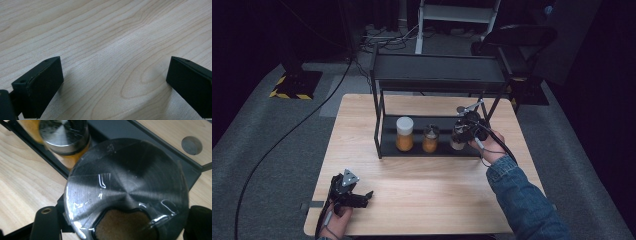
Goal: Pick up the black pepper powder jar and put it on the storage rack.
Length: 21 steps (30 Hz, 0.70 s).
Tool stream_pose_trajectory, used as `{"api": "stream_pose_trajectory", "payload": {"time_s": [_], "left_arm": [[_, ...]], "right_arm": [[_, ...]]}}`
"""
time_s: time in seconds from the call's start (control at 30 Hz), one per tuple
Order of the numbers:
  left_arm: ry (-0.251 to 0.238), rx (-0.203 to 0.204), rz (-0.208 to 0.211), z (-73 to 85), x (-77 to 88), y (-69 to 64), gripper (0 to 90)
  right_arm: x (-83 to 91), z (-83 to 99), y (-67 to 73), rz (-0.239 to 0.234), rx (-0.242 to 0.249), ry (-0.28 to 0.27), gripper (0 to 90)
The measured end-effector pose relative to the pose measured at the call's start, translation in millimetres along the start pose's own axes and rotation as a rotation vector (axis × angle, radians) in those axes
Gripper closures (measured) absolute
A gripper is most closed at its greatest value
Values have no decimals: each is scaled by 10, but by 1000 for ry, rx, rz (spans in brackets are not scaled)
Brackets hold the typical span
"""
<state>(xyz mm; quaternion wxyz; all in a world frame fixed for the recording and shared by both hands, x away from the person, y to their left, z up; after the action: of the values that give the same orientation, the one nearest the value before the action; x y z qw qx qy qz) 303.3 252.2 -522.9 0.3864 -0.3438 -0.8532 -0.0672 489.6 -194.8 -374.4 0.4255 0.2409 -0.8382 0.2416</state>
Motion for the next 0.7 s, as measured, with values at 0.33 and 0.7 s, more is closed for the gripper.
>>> {"api": "stream_pose_trajectory", "payload": {"time_s": [0.33,0.7], "left_arm": [[0,0,0,0,0,0,10],[0,0,0,0,0,0,10]], "right_arm": [[-236,50,-25,-2,-25,25,311],[-407,103,-22,-3,-44,37,311]]}}
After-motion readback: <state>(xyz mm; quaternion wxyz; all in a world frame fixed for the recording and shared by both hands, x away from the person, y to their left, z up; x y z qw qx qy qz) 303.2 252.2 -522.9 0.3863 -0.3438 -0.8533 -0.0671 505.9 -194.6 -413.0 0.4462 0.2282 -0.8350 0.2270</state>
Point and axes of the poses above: each handheld gripper's, and its own axes: x roughly backward along the jaws, z roughly out of its underside, y roughly to its left, the point moved 10 cm from there along -x, roughly forward along the jaws, and after that the axes turned 11 degrees about z, right-handed, at the moved point
